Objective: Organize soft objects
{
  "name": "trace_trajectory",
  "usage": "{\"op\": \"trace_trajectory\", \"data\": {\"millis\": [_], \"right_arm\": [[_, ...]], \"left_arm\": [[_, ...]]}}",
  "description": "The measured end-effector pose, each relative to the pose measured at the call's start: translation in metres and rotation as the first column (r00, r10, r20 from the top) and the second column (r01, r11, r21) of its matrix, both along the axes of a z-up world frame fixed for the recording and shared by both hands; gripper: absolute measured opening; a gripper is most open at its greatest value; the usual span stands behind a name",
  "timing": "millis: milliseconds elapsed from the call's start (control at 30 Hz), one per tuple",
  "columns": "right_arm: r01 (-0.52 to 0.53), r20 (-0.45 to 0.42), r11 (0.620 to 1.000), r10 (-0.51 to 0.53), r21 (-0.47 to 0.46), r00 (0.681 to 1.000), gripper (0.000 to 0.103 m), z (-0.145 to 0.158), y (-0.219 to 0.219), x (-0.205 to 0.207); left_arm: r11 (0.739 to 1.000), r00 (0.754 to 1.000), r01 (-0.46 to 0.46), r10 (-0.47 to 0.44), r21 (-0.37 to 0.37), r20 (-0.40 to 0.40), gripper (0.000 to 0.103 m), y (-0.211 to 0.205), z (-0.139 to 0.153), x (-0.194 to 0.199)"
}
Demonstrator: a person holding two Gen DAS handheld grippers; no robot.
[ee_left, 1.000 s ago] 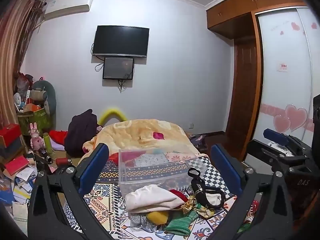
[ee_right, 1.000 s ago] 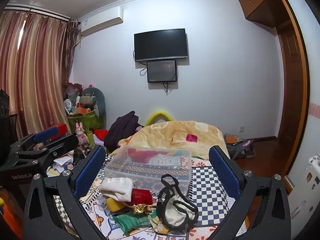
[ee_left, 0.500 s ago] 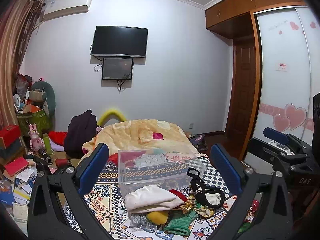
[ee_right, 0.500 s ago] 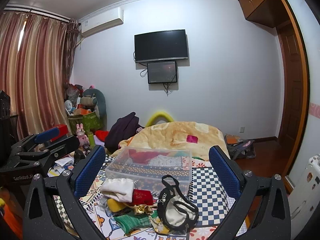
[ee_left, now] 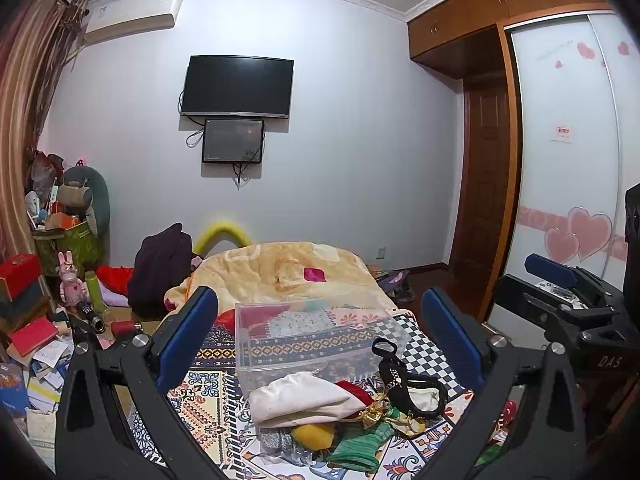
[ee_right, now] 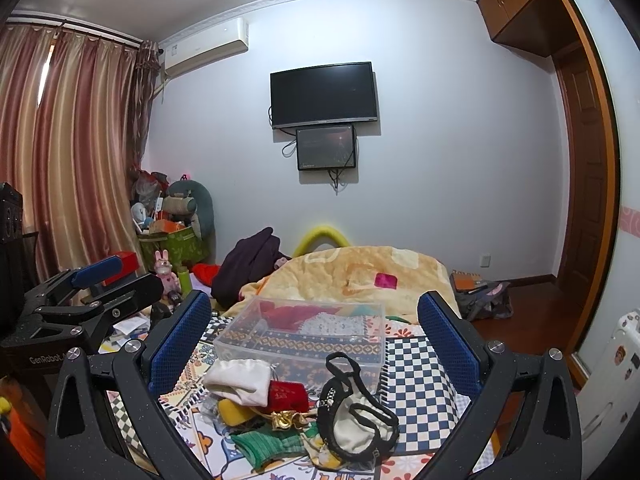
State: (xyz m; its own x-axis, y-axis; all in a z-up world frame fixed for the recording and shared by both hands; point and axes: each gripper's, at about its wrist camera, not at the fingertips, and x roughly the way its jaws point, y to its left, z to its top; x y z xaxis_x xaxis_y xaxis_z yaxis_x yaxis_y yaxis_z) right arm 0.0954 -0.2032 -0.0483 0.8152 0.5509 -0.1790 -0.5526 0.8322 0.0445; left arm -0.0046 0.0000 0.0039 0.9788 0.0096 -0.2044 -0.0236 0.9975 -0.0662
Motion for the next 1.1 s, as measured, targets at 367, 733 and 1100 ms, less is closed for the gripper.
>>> {"op": "trace_trajectory", "data": {"millis": [367, 733, 1100], "right_arm": [[0.0, 0.006, 1.0, 0.0, 0.007, 1.0, 0.103, 0.0022, -0.0012, -0.0016], [-0.002, 0.012, 1.0, 0.002, 0.012, 1.0, 0.103, 0.0031, -0.0016, -0.0017], [-0.002, 0.01, 1.0, 0.002, 0.013, 1.0, 0.103, 0.0015, -0.002, -0.0031]], "left_arm": [[1.0, 1.0, 0.005, -0.005, 0.01, 0.01, 0.103, -0.0049, 0.0022, -0.0013], [1.0, 1.0, 0.005, -0.006, 0.011, 0.015, 0.103, -0.0073, 0.0028, -0.0032], [1.0, 1.0, 0.006, -0.006, 0.012, 0.018, 0.103, -0.0081, 0.0044, -0.0038]]}}
